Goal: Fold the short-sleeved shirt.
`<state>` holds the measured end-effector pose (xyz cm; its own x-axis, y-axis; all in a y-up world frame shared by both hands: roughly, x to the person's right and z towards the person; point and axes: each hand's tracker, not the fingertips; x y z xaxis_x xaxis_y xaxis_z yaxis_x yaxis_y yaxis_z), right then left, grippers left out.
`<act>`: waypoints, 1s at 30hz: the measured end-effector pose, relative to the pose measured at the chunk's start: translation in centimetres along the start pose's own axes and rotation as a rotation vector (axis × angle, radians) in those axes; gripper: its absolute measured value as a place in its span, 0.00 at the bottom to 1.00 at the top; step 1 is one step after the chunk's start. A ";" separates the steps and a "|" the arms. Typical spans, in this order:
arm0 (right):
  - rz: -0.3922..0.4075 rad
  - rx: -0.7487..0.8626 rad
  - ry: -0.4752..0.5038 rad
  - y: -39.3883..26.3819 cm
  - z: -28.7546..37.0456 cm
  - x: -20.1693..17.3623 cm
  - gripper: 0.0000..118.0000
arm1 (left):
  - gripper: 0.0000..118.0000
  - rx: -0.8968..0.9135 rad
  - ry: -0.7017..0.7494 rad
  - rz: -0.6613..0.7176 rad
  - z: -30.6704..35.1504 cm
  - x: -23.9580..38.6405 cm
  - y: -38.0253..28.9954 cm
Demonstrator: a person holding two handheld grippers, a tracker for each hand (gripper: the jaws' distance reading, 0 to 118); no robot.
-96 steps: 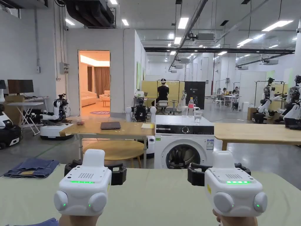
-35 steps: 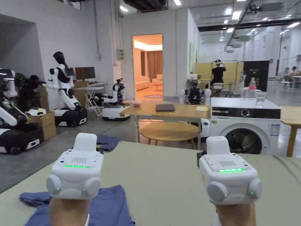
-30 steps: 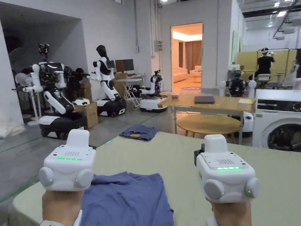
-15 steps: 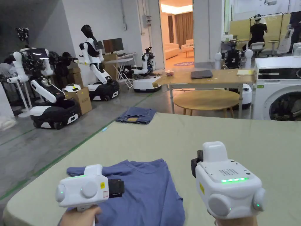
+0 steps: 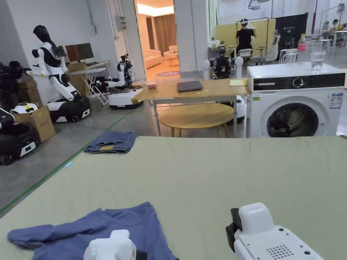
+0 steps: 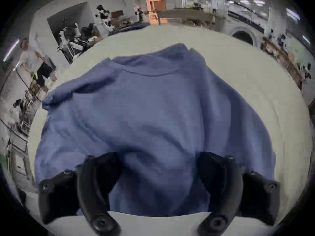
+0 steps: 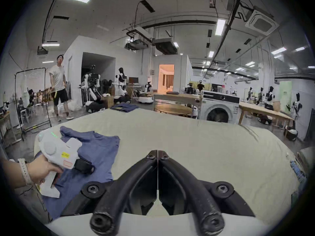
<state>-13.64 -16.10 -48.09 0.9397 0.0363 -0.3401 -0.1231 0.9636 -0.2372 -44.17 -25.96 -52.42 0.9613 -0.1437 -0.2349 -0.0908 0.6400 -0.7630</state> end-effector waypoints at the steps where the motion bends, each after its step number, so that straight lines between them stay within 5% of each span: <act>1: -0.007 -0.001 -0.004 -0.1 -0.1 0.3 0.00 | 0.70 0.000 -0.037 0.013 1.0 0.2 -0.6; 2: -0.017 0.000 -0.009 -0.2 0.0 0.6 0.00 | 0.55 0.002 -0.082 -0.012 2.3 0.6 -1.6; 4: -0.044 -0.004 -0.013 -0.3 0.4 1.2 0.00 | 0.00 -0.019 -0.095 -0.049 -0.1 -2.7 1.7; 11: -0.098 -0.001 -0.065 -0.3 4.3 4.5 0.00 | 0.00 0.062 -0.237 0.037 2.5 -0.1 5.7; 24: -0.126 0.049 -0.411 3.0 15.9 18.3 0.00 | 0.00 0.379 -0.721 -0.259 20.1 26.5 11.0; 30: -0.152 0.026 -0.506 0.9 18.8 23.8 0.00 | 0.00 0.228 -0.660 -0.435 16.0 37.2 8.8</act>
<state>14.62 -9.41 -39.28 0.9836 0.0131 0.1797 0.0282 0.9739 -0.2252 -5.08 -13.60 -58.25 0.8597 0.0137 0.5106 0.3119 0.7776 -0.5460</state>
